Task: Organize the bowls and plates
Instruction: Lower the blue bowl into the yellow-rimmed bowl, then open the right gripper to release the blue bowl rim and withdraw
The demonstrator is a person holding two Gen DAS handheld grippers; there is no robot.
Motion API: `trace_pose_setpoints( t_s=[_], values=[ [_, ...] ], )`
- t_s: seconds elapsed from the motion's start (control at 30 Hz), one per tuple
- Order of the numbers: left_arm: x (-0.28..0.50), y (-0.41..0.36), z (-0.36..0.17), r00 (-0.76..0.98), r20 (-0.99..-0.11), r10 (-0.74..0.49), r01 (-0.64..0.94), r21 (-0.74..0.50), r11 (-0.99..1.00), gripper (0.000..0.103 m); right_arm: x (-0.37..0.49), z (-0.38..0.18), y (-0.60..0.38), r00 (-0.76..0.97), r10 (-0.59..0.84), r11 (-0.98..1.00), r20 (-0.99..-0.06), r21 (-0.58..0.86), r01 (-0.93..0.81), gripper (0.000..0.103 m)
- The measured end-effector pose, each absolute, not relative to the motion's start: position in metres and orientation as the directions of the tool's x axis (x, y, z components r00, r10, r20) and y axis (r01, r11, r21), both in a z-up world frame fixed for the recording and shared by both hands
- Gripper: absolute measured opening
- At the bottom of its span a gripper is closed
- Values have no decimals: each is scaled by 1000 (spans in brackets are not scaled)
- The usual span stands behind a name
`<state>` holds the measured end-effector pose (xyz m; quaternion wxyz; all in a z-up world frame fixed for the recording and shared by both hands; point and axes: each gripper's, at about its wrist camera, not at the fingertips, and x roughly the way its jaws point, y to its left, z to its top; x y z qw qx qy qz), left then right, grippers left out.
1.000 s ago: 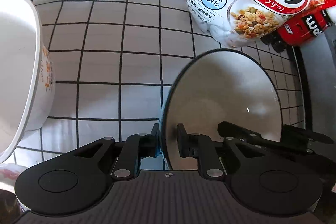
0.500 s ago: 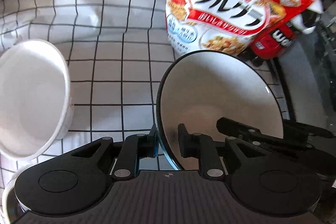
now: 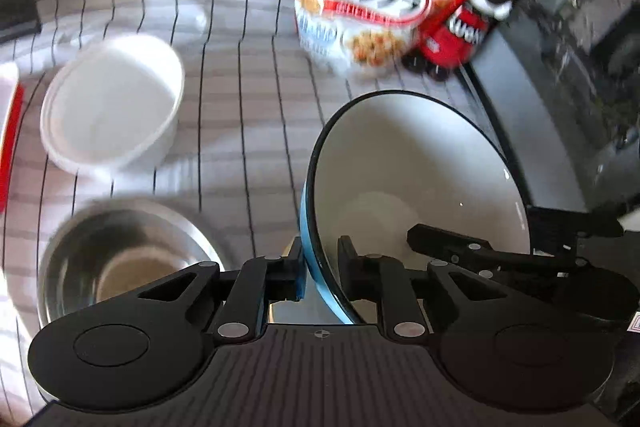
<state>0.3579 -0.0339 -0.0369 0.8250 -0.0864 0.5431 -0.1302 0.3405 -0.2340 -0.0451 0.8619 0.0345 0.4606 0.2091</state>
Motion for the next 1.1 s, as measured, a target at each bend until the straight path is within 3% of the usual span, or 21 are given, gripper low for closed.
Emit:
trace_pose_setpoints(
  t_s=[0.27,0.57,1.1],
  values=[
    [331,-31,-71,295,-914,-278,102,-259,960,19,316,-85,-228,381,392,908,-837,288,-303,34],
    [327,-40,-72,300,-921,-250,113,-226,968,24,316,-103,-227,335,375,913,-864,283,-293,33],
    [328,-42,-72,285,-929,-235,117,-210,971,30,327,-90,-240,372,395,907,-840,292,-304,33]
  ],
)
